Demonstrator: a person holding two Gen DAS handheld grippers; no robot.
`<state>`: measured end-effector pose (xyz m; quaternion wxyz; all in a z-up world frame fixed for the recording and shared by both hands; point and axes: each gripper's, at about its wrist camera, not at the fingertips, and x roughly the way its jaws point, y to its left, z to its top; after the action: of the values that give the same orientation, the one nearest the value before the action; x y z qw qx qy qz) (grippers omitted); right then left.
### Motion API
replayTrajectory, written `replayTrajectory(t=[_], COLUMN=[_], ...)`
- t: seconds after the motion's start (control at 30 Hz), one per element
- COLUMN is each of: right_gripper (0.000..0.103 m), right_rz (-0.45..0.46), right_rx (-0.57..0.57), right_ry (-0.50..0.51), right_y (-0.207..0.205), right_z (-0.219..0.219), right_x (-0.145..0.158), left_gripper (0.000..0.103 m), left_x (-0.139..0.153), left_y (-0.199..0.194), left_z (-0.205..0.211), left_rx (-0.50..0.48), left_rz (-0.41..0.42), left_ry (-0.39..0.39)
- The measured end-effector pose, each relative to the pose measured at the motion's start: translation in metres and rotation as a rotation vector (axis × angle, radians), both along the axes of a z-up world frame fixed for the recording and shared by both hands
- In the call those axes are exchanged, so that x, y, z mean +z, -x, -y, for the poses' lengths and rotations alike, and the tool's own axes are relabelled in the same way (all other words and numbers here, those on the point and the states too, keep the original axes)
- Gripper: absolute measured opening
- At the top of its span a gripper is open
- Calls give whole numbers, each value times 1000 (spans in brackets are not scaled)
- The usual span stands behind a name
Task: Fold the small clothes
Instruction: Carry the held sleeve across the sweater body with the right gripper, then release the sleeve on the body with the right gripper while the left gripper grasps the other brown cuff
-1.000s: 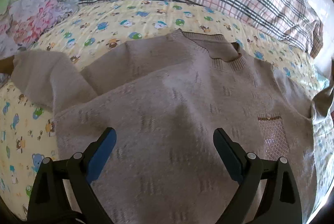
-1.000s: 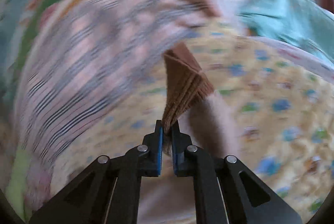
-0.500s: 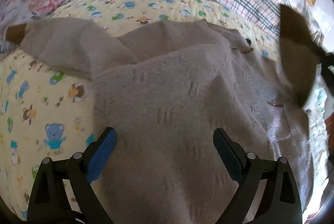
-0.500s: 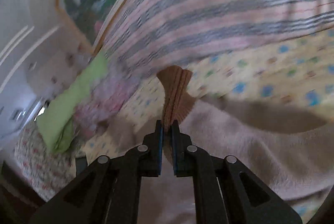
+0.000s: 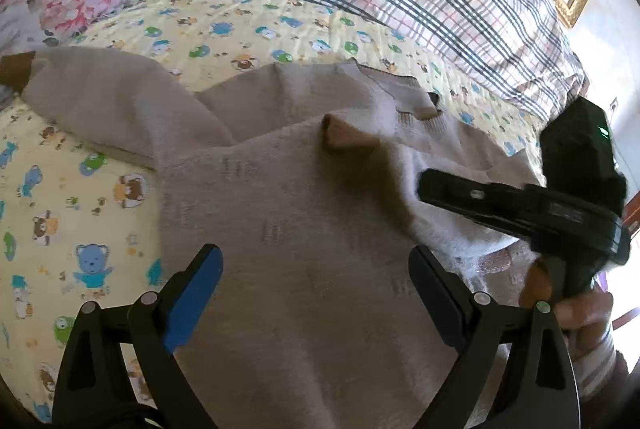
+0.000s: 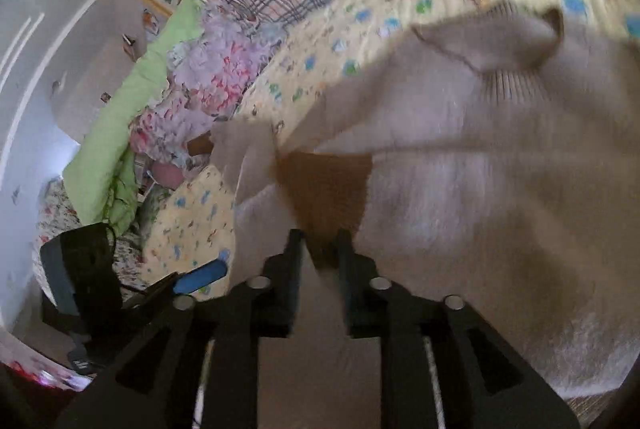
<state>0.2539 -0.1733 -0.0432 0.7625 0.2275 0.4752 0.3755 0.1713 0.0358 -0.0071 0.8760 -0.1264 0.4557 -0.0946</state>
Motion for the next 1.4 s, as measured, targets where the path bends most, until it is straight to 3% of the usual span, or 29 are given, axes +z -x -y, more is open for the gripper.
replayTrajectory(t=[0.1, 0.23, 0.4, 0.43, 0.47, 0.5, 0.53, 0.67, 0.73, 0.9, 1.1, 1.23, 1.27, 1.33, 1.4], right_gripper=[37, 37, 38, 38, 38, 38, 38, 38, 38, 38, 54, 55, 51, 6, 8], right_rz=[19, 64, 90, 89, 89, 91, 94, 103, 111, 57, -14, -89, -108, -74, -26], right_rx=[-41, -149, -306, -325, -351, -381, -402, -494, -548, -647, -618, -611, -597, -551, -519], right_ry=[-55, -91, -93, -90, -89, -88, -88, -74, -66, 8, 196, 314, 329, 367, 370], right_y=[13, 33, 60, 62, 65, 69, 71, 75, 76, 64, 16, -13, -18, -19, -17], right_z=[22, 72, 141, 149, 159, 169, 176, 206, 222, 249, 240, 233, 231, 225, 228], right_x=[9, 30, 44, 45, 45, 46, 46, 49, 49, 36, 13, -10, -17, -21, -9], left_gripper=[95, 95, 91, 84, 56, 10, 4, 6, 6, 6, 6, 6, 6, 6, 6], left_x=[-8, -19, -21, -19, -19, -18, -18, 14, 16, -8, -10, -9, -9, -7, -2], left_y=[-10, -29, -58, -63, -67, -71, -72, -40, -29, -23, -20, -16, -17, -19, -24], left_z=[13, 31, 40, 41, 42, 43, 43, 23, 7, -15, -13, -10, -8, -5, 3], left_rx=[-19, -37, -9, -9, -15, -18, -15, 12, 36, 55, 50, 44, 36, 26, -3], left_rz=[-29, -69, -90, -77, -71, -77, -82, 65, 92, 37, 52, 46, 47, 48, 59], left_ry=[18, 54, 172, 190, 199, 201, 197, 174, 167, 187, 177, 150, 144, 141, 152])
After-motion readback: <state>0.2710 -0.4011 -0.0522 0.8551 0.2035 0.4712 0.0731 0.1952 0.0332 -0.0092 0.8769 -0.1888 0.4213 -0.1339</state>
